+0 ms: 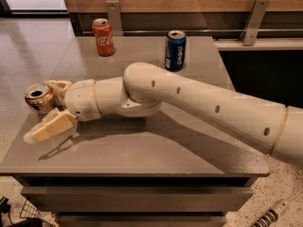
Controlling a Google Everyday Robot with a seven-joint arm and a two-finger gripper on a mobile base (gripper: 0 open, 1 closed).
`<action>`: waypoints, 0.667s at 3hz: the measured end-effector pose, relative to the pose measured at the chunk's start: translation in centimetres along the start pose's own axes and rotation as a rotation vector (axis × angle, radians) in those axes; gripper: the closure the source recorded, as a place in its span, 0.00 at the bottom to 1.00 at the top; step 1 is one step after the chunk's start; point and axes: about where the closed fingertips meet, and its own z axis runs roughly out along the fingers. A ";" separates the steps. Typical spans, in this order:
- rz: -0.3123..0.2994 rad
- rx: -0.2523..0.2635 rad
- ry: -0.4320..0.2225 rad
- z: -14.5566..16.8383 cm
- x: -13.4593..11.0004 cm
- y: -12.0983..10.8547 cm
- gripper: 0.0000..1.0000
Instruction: Pick orange can
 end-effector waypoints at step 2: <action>0.000 -0.008 -0.002 0.4 0.0 0.2 0.69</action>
Offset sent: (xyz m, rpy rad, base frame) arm -0.0008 0.0017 -0.0013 0.0016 0.0026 0.0041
